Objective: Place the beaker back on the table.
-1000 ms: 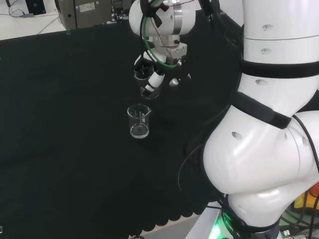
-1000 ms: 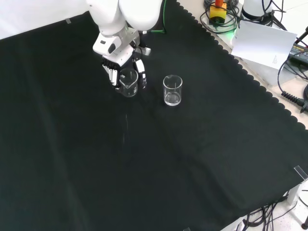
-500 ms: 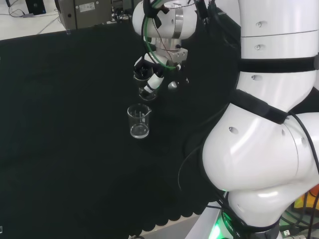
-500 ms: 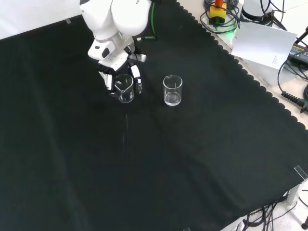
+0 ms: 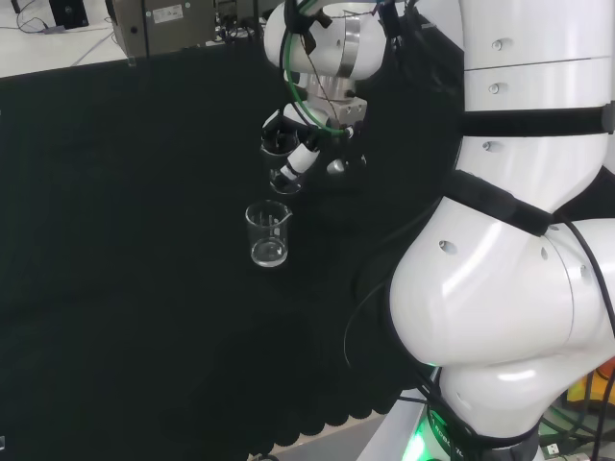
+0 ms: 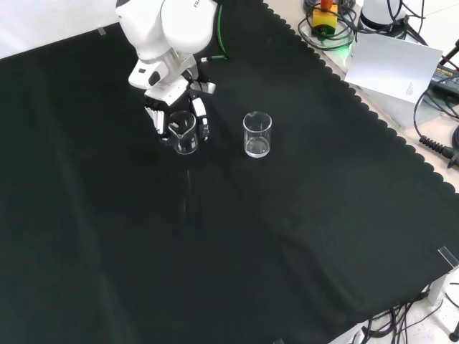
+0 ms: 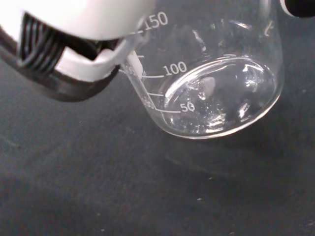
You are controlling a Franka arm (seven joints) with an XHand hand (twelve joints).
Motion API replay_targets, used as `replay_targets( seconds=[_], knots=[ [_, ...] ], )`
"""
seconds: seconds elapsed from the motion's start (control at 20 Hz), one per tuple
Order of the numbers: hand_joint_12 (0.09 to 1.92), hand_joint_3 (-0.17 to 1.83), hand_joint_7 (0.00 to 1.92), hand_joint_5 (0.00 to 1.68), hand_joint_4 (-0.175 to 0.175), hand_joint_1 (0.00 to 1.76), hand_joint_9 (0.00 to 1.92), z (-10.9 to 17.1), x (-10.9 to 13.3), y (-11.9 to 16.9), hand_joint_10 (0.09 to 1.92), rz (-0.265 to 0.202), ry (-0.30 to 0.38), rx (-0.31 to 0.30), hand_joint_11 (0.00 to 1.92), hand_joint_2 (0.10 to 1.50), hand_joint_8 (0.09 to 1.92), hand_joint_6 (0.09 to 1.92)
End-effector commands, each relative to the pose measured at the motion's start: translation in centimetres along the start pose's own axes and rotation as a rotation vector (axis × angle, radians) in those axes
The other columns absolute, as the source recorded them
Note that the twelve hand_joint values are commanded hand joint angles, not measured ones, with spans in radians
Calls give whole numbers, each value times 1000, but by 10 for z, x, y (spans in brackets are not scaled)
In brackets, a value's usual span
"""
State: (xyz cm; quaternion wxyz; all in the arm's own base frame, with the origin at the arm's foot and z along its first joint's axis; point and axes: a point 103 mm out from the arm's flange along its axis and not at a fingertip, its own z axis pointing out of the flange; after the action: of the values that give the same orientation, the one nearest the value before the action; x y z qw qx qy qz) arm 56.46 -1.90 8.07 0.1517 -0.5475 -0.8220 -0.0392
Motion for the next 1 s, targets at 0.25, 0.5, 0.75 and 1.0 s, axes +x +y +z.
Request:
replay_targets(
  seconds=[0.25,0.5,0.75,1.0],
  knots=[
    [637,650,1548,1101,150,1083,1775,18,11,-3,108,4,-62,16,1546,743,617,973],
    [842,364,1194,1005,161,1035,1519,19,26,-6,87,8,-44,15,1195,922,676,1029],
    [1324,250,448,408,-36,820,899,10,12,-14,87,-2,10,56,391,779,785,706],
    [1447,312,231,332,-41,758,704,6,13,-17,87,12,-8,111,172,683,792,432]
  ],
)
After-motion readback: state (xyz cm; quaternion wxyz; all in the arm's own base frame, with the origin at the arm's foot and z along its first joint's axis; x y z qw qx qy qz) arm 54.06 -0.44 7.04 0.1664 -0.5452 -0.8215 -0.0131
